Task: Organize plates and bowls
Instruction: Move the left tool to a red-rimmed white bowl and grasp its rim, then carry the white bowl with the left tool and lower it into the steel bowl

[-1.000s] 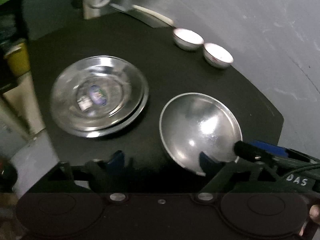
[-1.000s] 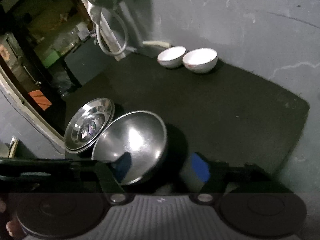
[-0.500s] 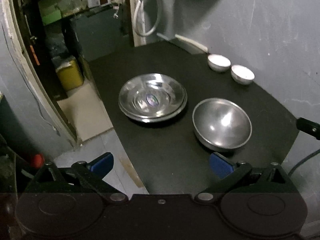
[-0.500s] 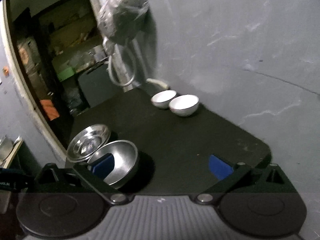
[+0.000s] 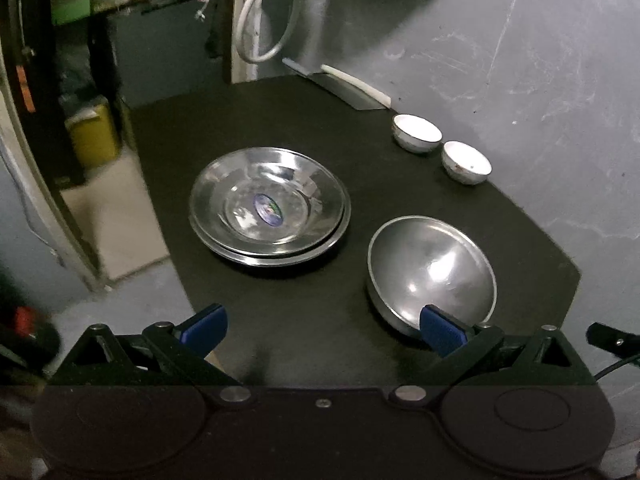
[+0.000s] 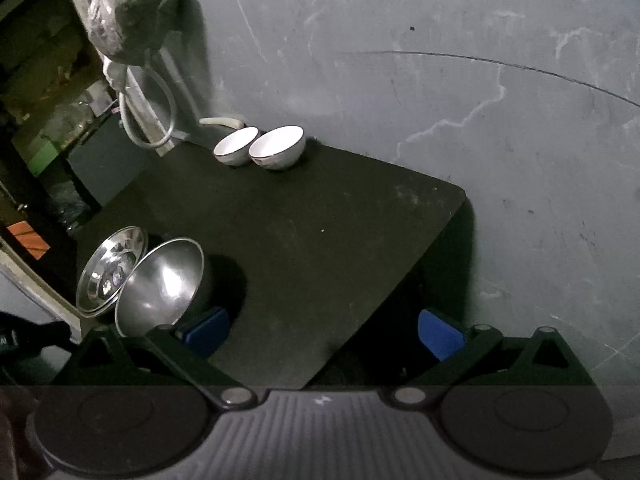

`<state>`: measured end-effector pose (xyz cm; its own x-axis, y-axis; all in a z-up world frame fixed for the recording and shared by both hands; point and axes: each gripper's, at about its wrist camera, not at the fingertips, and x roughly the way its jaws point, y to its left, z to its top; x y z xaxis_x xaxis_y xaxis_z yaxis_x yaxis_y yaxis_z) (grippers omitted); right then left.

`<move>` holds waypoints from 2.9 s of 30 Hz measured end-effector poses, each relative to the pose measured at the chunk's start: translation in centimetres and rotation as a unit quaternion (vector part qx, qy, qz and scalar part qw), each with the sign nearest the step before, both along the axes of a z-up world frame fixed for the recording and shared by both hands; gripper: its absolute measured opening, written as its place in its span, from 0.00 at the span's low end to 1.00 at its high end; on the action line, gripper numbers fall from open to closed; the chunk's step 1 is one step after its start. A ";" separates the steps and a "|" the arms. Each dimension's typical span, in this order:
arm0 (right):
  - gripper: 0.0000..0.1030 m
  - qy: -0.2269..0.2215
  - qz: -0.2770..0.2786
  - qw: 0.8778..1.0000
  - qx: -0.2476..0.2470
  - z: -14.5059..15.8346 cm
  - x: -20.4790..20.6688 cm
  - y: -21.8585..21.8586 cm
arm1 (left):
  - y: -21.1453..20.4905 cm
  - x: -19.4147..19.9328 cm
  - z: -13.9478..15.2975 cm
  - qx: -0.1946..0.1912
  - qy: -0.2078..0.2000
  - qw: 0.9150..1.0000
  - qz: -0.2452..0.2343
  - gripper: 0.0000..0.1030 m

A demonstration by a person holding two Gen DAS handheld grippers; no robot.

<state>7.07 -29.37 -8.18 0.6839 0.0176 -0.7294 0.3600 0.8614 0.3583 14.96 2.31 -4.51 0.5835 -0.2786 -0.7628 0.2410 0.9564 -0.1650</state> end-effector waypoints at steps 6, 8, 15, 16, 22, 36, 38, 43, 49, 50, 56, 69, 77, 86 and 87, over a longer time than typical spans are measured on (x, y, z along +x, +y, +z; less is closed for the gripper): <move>1.00 -0.004 0.005 1.000 -0.025 1.3 2.1 1.3 | 1.4 1.6 -0.4 -0.033 0.010 0.999 0.026 0.99; 1.00 -0.010 0.003 0.999 -0.035 1.6 3.0 1.4 | 1.6 2.4 -0.2 -0.035 0.010 0.999 0.039 0.99; 1.00 -0.048 -0.025 0.997 -0.052 1.3 8.1 0.0 | -0.1 5.9 1.8 -0.028 -0.011 0.996 0.082 0.99; 1.00 -0.057 -0.026 0.997 -0.051 1.2 9.3 -0.5 | -0.8 6.5 2.3 -0.024 -0.019 0.996 0.087 0.99; 1.00 -0.075 -0.021 0.996 -0.036 -0.8 14.4 -3.1 | -6.4 11.3 3.5 0.004 -0.010 0.995 0.100 0.99; 0.96 -0.078 0.012 0.996 0.043 -5.0 22.1 -7.3 | -18.4 21.5 -0.3 0.021 0.043 0.997 0.063 0.99; 0.94 -0.076 0.019 0.996 0.039 -5.3 22.8 -7.1 | -19.1 22.3 -1.2 0.023 0.056 0.997 0.058 0.99; 0.81 -0.063 0.020 0.997 0.040 -6.1 23.7 -7.2 | -19.8 23.9 -2.6 0.015 0.076 0.995 0.062 0.99; 0.67 -0.056 0.018 0.997 0.059 -7.0 24.9 -7.1 | -21.9 25.9 -3.9 0.004 0.087 0.996 0.034 0.97; 0.65 -0.055 0.017 0.996 0.061 -7.1 25.1 -7.1 | -22.3 26.1 -4.0 0.004 0.087 0.996 0.025 0.96; 0.55 -0.054 0.013 0.996 0.065 -7.5 26.4 -7.2 | -24.4 26.9 -5.1 0.009 0.098 0.995 -0.006 0.89; 0.32 -0.054 0.029 0.996 0.060 -7.7 27.5 -7.2 | -24.7 27.2 -7.1 -0.039 0.136 0.990 -0.001 0.32; 0.23 -0.049 0.045 0.996 0.062 -7.8 28.1 -7.2 | -25.1 26.8 -6.8 -0.049 0.138 0.989 -0.008 0.12; 0.22 -0.045 0.062 0.995 0.068 -7.5 26.1 -7.2 | -25.1 24.7 -6.2 -0.036 0.128 0.991 -0.013 0.11; 0.22 -0.046 0.064 0.995 0.067 -7.4 25.8 -7.1 | -24.9 24.3 -6.1 -0.038 0.126 0.991 -0.013 0.11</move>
<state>32.84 -36.43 -15.57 0.7335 0.2018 -0.6490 0.2109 0.8402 0.4996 39.25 -22.58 -10.58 0.3701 -0.3526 -0.8594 0.2068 0.9332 -0.2938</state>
